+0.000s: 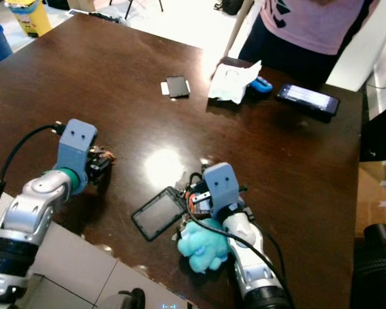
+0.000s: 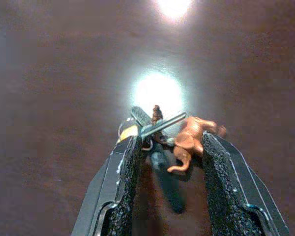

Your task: Hang keys on a hook

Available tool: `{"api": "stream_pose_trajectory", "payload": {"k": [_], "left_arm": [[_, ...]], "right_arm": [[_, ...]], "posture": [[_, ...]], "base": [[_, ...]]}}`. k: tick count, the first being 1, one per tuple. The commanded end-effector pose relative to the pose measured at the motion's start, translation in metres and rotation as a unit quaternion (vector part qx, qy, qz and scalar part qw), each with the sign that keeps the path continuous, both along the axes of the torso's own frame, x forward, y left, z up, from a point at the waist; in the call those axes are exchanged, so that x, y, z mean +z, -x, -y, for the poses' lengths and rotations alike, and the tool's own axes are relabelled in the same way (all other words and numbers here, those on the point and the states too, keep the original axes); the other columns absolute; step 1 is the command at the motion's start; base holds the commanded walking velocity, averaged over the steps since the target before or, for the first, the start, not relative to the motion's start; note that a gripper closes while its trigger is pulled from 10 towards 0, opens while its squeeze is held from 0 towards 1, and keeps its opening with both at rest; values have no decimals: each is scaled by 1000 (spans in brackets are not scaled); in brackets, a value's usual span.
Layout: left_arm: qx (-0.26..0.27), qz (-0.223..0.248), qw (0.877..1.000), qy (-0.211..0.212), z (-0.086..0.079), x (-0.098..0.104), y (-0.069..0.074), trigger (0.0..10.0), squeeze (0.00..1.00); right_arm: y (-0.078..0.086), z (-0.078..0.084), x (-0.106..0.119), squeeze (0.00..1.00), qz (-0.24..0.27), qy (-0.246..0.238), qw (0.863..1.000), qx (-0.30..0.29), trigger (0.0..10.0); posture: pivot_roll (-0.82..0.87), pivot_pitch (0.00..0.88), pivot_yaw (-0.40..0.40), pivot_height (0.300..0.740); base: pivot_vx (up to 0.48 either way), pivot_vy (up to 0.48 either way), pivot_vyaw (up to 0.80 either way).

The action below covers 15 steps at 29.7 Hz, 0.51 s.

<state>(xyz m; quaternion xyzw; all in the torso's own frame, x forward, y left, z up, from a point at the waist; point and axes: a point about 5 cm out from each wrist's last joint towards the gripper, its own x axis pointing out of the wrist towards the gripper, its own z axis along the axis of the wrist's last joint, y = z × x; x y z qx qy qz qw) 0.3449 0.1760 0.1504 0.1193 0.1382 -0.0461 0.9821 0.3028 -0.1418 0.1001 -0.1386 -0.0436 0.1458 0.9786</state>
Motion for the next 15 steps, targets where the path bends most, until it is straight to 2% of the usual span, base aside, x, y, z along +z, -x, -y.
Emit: {"api": "stream_pose_trajectory", "payload": {"k": [1, 3, 4, 8, 9, 10, 12, 15], "left_arm": [[8, -19, 1000, -10, -7, -10, 2, 8824, 0], [6, -21, 1000, -13, -7, -11, 3, 8824, 0], [-1, -29, 999, -17, -7, -15, 6, 4941, 0], [-20, -50, 998, -21, -2, -28, 13, 4667, 0], [-27, -55, 998, -16, 1, -29, 14, 5412, 0], [-27, -55, 998, -16, 1, -29, 14, 5412, 0], [-41, -61, 997, -2, 7, -31, 16, 10000, 0], [-45, -63, 997, 4, 10, -32, 16, 10000, 0]], "right_arm": [[11, 3, -27, 0, -62, 6, 998, -7, 10000], [11, 3, -27, 0, -62, 6, 998, -7, 10000], [11, 3, -27, 0, -63, 6, 998, -8, 10000], [11, 2, -28, 0, -64, 5, 998, -8, 10000], [11, 2, -28, 0, -64, 5, 998, -7, 10000], [11, 2, -28, 0, -64, 5, 998, -7, 10000], [11, 1, -28, 0, -64, 4, 998, -6, 10000], [11, 1, -28, 0, -64, 4, 998, -5, 10000]], "posture": [[5, 132, 114, 740], [5, 132, 114, 740], [6, 134, 116, 740], [6, 134, 116, 740], [13, 139, 115, 740], [13, 139, 115, 740], [13, 139, 115, 740], [13, 139, 115, 740]], "base": [[0, 0, 0], [0, 0, 0], [0, 0, 0], [0, 0, 0], [0, 0, 0], [0, 0, 0], [0, 0, 0], [0, 0, 0]]}}
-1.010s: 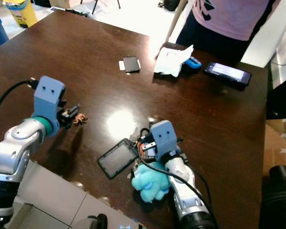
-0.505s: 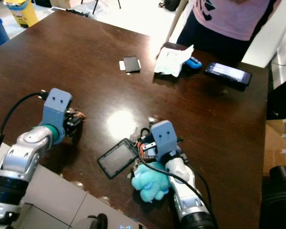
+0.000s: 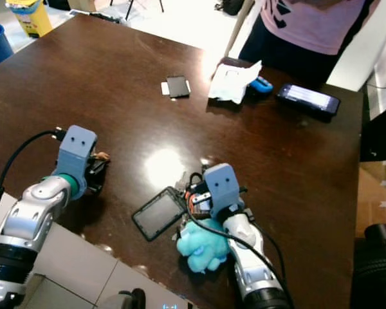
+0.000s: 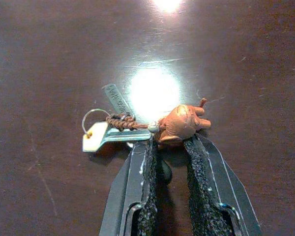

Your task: Hang keys on a hook

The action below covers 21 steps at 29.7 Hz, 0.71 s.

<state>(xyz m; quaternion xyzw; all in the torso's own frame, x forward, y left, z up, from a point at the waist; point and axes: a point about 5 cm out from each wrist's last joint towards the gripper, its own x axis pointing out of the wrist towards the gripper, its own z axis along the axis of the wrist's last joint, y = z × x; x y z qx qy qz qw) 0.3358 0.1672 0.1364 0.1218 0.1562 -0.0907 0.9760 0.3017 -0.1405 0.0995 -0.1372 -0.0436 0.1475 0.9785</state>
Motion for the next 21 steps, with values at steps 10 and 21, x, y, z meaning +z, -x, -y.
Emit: {"api": "stream_pose_trajectory", "payload": {"k": [10, 21], "left_arm": [[23, -30, 999, 2, 3, -19, 4, 314, 0], [30, 11, 999, 11, -3, -1, 2, 10000, 0]], "right_arm": [[10, 3, -27, 0, -65, 5, 998, -7, 10000], [11, 3, -28, 0, -64, 5, 998, -10, 10000]], "posture": [[15, 150, 112, 740], [12, 150, 118, 740]], "base": [[0, 0, 0], [0, 0, 0]]}}
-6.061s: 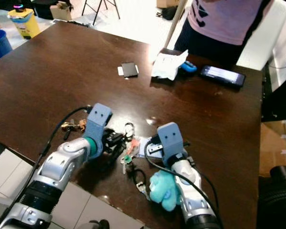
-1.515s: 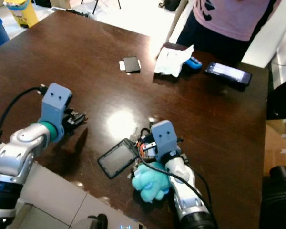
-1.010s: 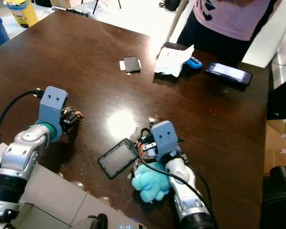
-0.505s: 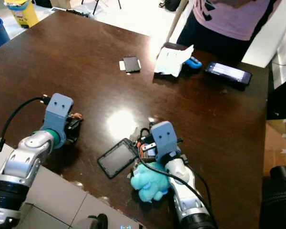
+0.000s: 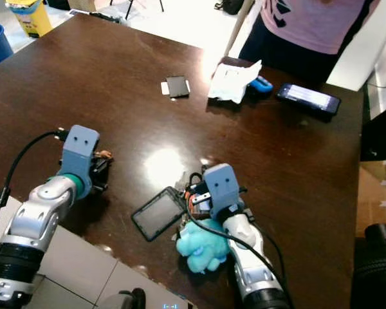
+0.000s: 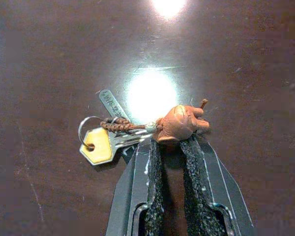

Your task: Hang keys on a hook

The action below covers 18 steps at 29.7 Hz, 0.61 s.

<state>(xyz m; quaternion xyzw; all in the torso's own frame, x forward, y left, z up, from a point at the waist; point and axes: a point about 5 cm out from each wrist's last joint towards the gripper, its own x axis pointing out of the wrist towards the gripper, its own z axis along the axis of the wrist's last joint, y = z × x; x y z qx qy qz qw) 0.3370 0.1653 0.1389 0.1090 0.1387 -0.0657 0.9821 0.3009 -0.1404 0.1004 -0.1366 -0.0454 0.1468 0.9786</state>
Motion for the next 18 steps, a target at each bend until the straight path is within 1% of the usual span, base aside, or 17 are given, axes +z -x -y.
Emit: {"api": "stream_pose_trajectory", "payload": {"k": [1, 2, 3, 4, 7, 8, 9, 10, 11, 12, 13, 15, 16, 17, 18], "left_arm": [[-4, 10, 1000, 0, -5, 7, 5, 10000, 0], [-4, 10, 1000, 0, -5, 7, 5, 10000, 0], [-14, 28, 1000, -5, -6, 15, 6, 10000, 0], [-32, 56, 998, -8, -5, 30, 10, 10000, 0], [-32, 56, 998, -8, -5, 30, 10, 10000, 0], [-55, 93, 994, -1, -2, 49, 15, 10000, 0], [-55, 93, 994, -1, -2, 49, 15, 10000, 0], [-81, 141, 987, 16, 3, 71, 21, 10000, 0], [-81, 141, 987, 16, 3, 71, 21, 10000, 0], [-105, 183, 977, 43, 10, 92, 28, 10000, 0], [-126, 211, 967, 62, 18, 106, 34, 10000, 0], [-126, 211, 967, 62, 18, 106, 34, 10000, 0], [-140, 198, 969, 52, 28, 105, 38, 10000, 0], [-148, 165, 973, 60, 35, 98, 40, 10000, 0], [-148, 165, 973, 60, 35, 98, 40, 10000, 0]], "right_arm": [[10, 3, -28, 0, -66, 5, 998, -9, 10000], [10, 3, -28, 0, -66, 5, 998, -9, 10000], [10, 3, -28, 0, -66, 5, 998, -10, 10000], [10, 3, -28, 0, -66, 5, 998, -11, 10000], [10, 3, -28, 0, -66, 5, 998, -11, 10000], [10, 4, -28, 0, -65, 5, 998, -11, 10000], [10, 4, -28, 0, -65, 5, 998, -11, 10000], [11, 4, -28, 0, -64, 4, 998, -12, 10000], [11, 4, -28, 0, -64, 4, 998, -12, 10000], [10, 5, -26, 0, -61, 2, 998, -13, 10000], [10, 5, -25, 0, -58, -1, 998, -15, 10000], [10, 5, -25, 0, -58, -1, 998, -15, 10000], [10, 7, -24, 0, -56, 2, 998, -14, 10000], [8, 10, -23, 0, -52, 17, 998, -11, 10000], [8, 10, -23, 0, -52, 17, 998, -11, 10000]], "posture": [[12, 150, 118, 740], [12, 150, 118, 740], [12, 150, 118, 740], [12, 150, 118, 740], [12, 150, 118, 740], [18, 150, 118, 740], [18, 150, 118, 740], [23, 148, 116, 740], [23, 148, 116, 740], [28, 147, 110, 740], [33, 144, 107, 740], [33, 144, 107, 740], [33, 143, 106, 740], [33, 143, 106, 740], [33, 143, 106, 740]], "base": [[0, 0, 0], [0, 0, 0], [0, 0, 0], [0, 0, 0], [0, 0, 0], [0, 0, 0], [0, 0, 0], [0, 0, 0], [0, 0, 0], [0, 0, 0], [0, 0, 0], [0, 0, 0], [0, 0, 0], [0, 0, 0], [0, 0, 0]]}}
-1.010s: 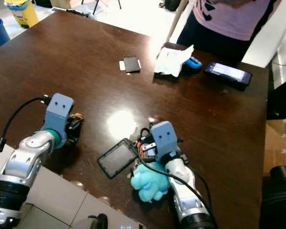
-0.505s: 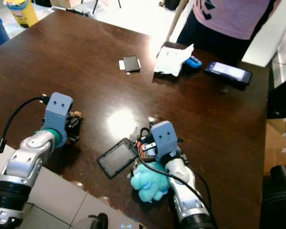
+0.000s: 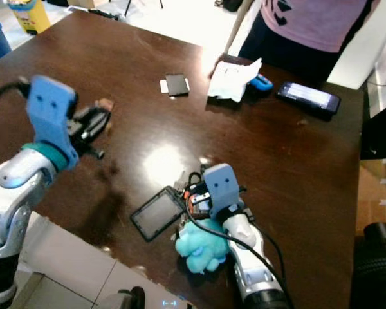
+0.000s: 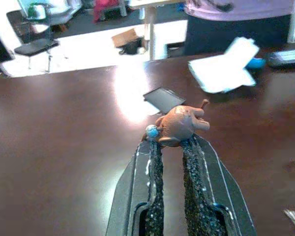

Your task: Hang keys on a hook

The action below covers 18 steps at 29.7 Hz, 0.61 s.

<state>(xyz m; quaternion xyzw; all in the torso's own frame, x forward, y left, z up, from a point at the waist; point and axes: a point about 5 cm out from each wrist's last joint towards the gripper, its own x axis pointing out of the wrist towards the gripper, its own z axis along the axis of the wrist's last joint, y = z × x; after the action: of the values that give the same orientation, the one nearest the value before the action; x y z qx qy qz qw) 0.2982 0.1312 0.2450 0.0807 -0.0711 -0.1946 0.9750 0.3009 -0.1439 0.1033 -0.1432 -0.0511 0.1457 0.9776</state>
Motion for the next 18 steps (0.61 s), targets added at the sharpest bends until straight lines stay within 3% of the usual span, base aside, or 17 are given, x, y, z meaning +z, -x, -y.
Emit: {"api": "stream_pose_trajectory", "payload": {"k": [1, 4, 6, 7, 8, 9, 10, 11, 12, 13, 14, 16, 18], "left_arm": [[-10, -54, 998, 0, 5, -14, 4, 10000, 0], [-24, -73, 997, -2, 10, -17, 9, 10000, 0], [-24, -73, 997, -2, 10, -17, 9, 10000, 0], [-31, -69, 997, -1, 11, -14, 10, 10000, 0], [-31, -69, 997, -1, 11, -14, 10, 10000, 0], [-35, -65, 997, 1, 12, -9, 10, 10000, 0], [-35, -65, 997, 1, 12, -9, 10, 10000, 0], [-38, -61, 997, 3, 13, -5, 10, 10000, 0], [-38, -61, 997, 3, 13, -5, 10, 10000, 0], [-40, -59, 997, 7, 13, -3, 10, 10000, 0], [-40, -58, 997, 10, 13, -1, 11, 10000, 0], [-38, -61, 997, 15, 14, -1, 13, 10000, 0], [-37, -66, 997, 14, 16, -2, 13, 10000, 0]], "right_arm": [[5, 13, -22, 0, -56, 18, 998, -16, 10000], [-11, 37, 4, 0, -24, 9, 999, -47, 10000], [-11, 37, 4, 0, -24, 9, 999, -47, 10000], [-22, 44, 27, 0, 2, -12, 999, -50, 10000], [-22, 44, 27, 0, 2, -12, 999, -50, 10000], [-29, 46, 48, 0, 25, -25, 999, -39, 10000], [-29, 46, 48, 0, 25, -25, 999, -39, 10000], [-31, 44, 63, 165, 37, -34, 999, -16, 10000], [-31, 44, 63, 165, 37, -34, 999, -16, 10000], [-30, 42, 72, 259, 38, -37, 999, 13, 10000], [-25, 39, 74, 227, 32, -31, 998, 51, 10000], [-11, 31, 75, 0, 14, -21, 991, 131, 10000], [-6, 28, 79, 0, 14, -28, 987, 155, 10000]], "posture": [[33, 143, 106, 740], [31, 150, 113, 740], [31, 150, 113, 740], [31, 150, 113, 740], [31, 150, 113, 740], [30, 149, 112, 740], [30, 149, 112, 740], [36, 147, 106, 740], [36, 147, 106, 740], [43, 146, 103, 740], [44, 145, 102, 740], [44, 143, 103, 740], [43, 141, 105, 740]], "base": [[0, 0, 0], [0, 0, 0], [0, 0, 0], [0, 0, 0], [0, 0, 0], [0, 0, 0], [0, 0, 0], [0, 0, 0], [0, 0, 0], [0, 0, 0], [0, 0, 0], [0, 0, 0], [0, 0, 0]]}}
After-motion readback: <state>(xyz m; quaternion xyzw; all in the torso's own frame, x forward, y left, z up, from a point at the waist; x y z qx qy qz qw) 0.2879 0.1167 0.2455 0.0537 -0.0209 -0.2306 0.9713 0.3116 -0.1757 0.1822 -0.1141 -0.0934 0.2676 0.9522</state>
